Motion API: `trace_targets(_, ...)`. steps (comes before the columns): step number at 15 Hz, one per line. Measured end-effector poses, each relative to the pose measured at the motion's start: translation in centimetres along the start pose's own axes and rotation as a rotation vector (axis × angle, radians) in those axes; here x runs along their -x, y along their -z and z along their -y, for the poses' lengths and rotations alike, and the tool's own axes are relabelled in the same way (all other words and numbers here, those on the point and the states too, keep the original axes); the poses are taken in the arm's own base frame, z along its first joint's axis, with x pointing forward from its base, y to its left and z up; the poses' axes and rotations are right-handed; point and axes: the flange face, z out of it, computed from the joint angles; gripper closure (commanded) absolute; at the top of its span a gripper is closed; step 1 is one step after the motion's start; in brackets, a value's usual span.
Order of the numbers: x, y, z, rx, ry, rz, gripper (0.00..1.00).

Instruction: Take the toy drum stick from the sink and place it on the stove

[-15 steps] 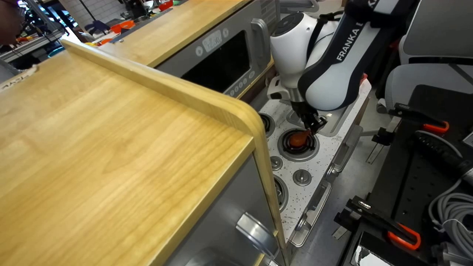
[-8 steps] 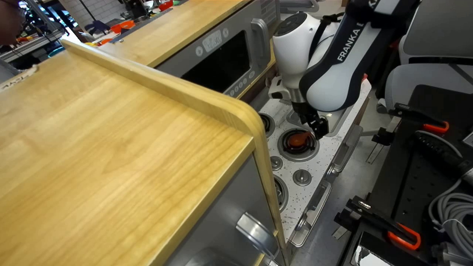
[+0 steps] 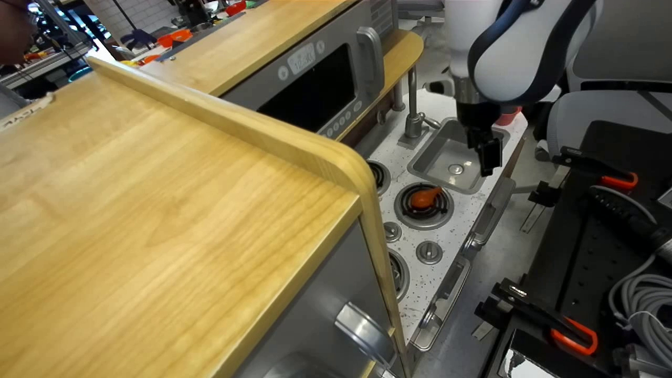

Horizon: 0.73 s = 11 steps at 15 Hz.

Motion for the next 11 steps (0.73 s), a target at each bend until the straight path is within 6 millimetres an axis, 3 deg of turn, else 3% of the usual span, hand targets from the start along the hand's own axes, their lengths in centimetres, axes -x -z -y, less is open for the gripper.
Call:
trace_targets(5,8.2,4.8,-0.8,-0.031,-0.264,-0.056,0.00)
trace_targets(8,12.8,6.2,-1.7,-0.037,-0.411,-0.068,0.00)
trace_targets(11,14.1,6.2,-1.8,-0.041,-0.445,-0.064,0.00)
